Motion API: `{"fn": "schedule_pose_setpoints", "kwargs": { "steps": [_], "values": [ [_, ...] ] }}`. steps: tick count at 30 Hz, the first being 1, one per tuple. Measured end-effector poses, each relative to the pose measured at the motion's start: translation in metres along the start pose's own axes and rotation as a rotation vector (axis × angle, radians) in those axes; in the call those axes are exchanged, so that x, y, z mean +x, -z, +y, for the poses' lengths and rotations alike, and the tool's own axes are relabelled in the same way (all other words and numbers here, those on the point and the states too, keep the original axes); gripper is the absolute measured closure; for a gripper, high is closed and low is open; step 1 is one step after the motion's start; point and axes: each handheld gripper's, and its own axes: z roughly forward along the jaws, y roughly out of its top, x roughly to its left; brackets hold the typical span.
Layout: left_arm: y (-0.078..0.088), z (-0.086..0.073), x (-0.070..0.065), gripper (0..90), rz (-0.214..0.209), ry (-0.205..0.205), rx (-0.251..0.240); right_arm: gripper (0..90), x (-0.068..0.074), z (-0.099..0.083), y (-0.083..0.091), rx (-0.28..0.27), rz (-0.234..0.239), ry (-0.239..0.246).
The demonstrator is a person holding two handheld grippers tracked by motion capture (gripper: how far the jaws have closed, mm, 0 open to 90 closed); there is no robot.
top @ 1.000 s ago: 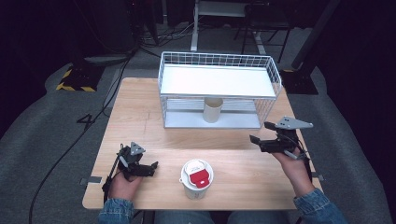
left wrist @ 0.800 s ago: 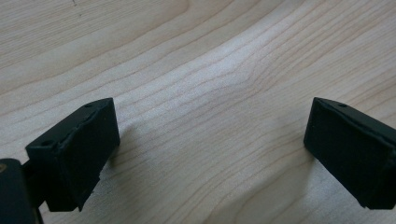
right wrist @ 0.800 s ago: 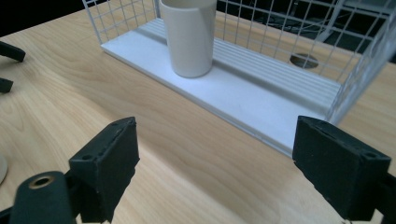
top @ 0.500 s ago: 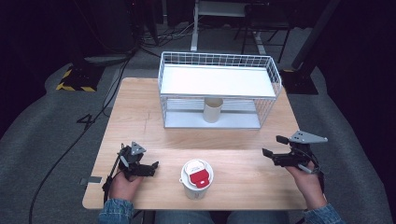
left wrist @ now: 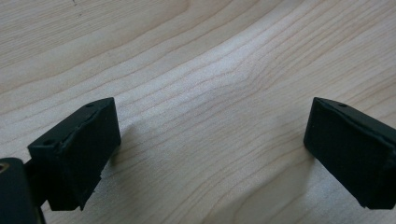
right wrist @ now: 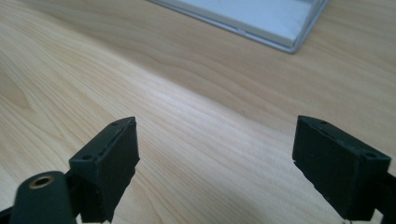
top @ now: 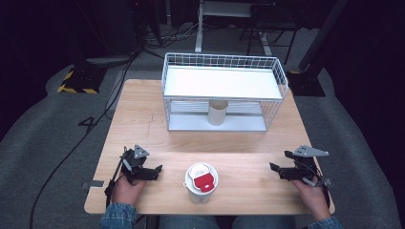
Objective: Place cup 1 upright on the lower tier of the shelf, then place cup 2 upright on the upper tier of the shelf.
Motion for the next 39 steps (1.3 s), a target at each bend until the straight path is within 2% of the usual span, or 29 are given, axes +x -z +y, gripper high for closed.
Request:
{"fn": "schedule_pose_setpoints", "kwargs": {
  "steps": [2, 5, 12, 17, 31, 39],
  "values": [
    [0.000, 0.000, 0.000, 4.3, 0.000, -0.001, 0.001, 14.9, 0.000, -0.003, -0.002, 0.009, -0.002, -0.003],
    [0.000, 0.000, 0.000, 4.3, 0.000, -0.001, 0.000, 14.9, -0.001, -0.014, -0.007, 0.051, -0.015, -0.007],
    [0.000, 0.000, 0.000, 4.2, -0.003, 0.001, 0.000, 14.5, -0.002, -0.025, -0.012, 0.087, -0.047, 0.002],
    [-0.001, 0.001, 0.001, 4.2, -0.005, -0.005, 0.001, 12.3, -0.004, -0.032, -0.012, 0.067, -0.059, -0.015],
    [-0.001, 0.001, 0.001, 4.8, -0.001, -0.007, -0.003, 7.6, -0.006, -0.032, -0.012, 0.077, -0.071, -0.028],
    [0.004, -0.001, 0.004, 0.4, 0.015, 0.018, 0.025, 5.8, -0.006, -0.032, -0.014, 0.081, -0.076, -0.032]
  ]
}}
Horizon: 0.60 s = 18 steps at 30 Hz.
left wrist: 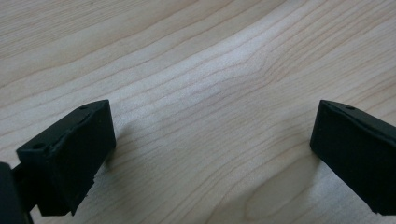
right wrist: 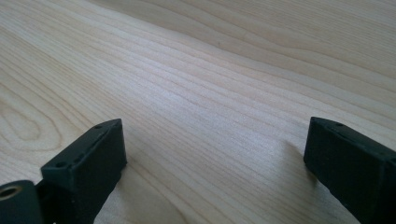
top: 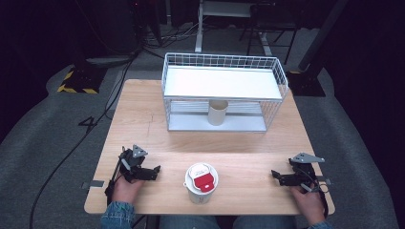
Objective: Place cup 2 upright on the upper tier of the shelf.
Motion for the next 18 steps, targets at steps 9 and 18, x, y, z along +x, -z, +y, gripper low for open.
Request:
{"fn": "schedule_pose_setpoints", "kwargs": {
  "steps": [9, 18],
  "values": [
    [0.021, 0.001, -0.007, 0.3, -0.044, -0.031, -0.092, 5.8, 0.000, 0.000, 0.000, 0.001, -0.001, -0.003],
    [0.056, -0.002, -0.016, 0.3, -0.127, -0.002, -0.204, 5.4, 0.000, 0.000, 0.000, 0.001, -0.002, -0.003]
  ]
}}
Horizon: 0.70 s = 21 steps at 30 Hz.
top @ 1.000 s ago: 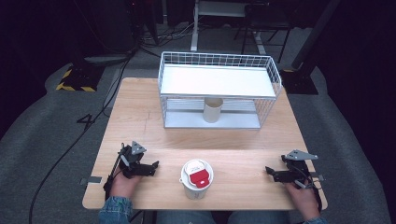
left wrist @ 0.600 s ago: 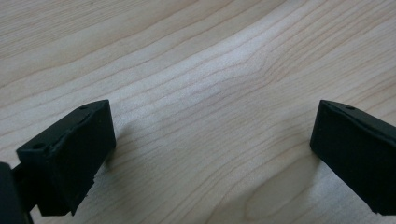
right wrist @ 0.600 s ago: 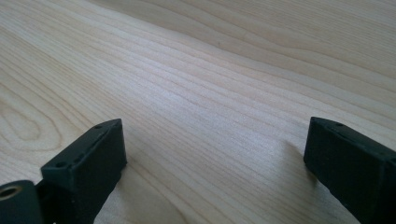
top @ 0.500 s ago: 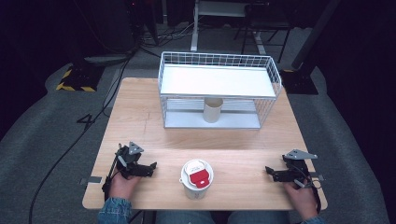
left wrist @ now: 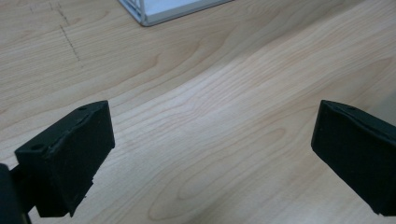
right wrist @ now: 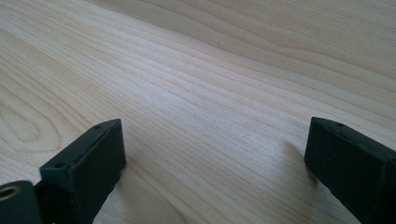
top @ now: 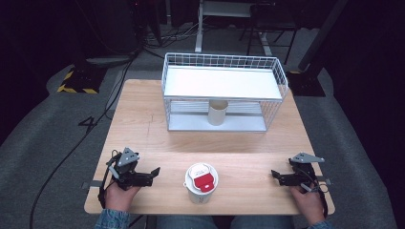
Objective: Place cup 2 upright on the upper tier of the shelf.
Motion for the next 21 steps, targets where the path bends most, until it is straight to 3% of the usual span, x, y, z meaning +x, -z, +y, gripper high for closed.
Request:
{"fn": "schedule_pose_setpoints", "kwargs": {
  "steps": [10, 21],
  "values": [
    [0.018, -0.001, -0.017, 0.3, -0.068, 0.004, -0.075, 5.4, 0.000, 0.000, 0.000, 0.000, 0.000, 0.000],
    [0.032, -0.005, -0.044, 0.3, -0.128, -0.066, -0.137, 5.4, 0.000, 0.000, 0.000, 0.000, 0.000, 0.000]
  ]
}}
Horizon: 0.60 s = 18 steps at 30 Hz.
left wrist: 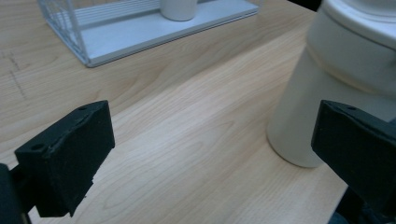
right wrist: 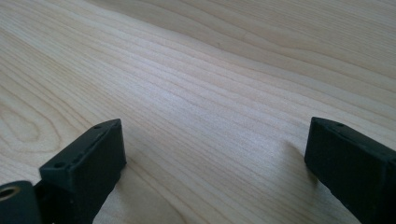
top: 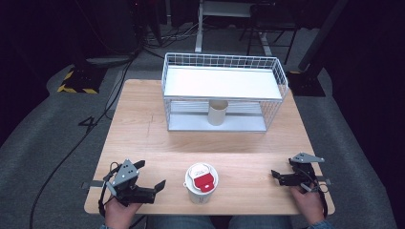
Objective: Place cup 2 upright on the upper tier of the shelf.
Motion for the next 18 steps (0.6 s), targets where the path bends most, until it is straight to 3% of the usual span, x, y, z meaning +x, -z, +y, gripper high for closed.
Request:
{"fn": "schedule_pose_setpoints", "kwargs": {
  "steps": [7, 10, 13, 18],
  "values": [
    [0.000, 0.001, -0.015, 0.2, -0.052, -0.042, -0.025, 5.4, 0.000, 0.000, 0.000, 0.000, 0.000, 0.000],
    [-0.003, 0.001, -0.020, 0.3, -0.097, -0.067, -0.048, 5.4, 0.000, 0.000, 0.000, 0.000, 0.000, 0.000],
    [-0.006, 0.001, -0.025, 0.2, -0.144, -0.076, -0.075, 5.4, 0.000, 0.000, 0.000, 0.000, 0.000, 0.000],
    [-0.012, 0.001, -0.032, 0.1, -0.179, -0.078, -0.077, 5.4, 0.000, 0.000, 0.000, 0.000, 0.000, 0.000]
  ]
}}
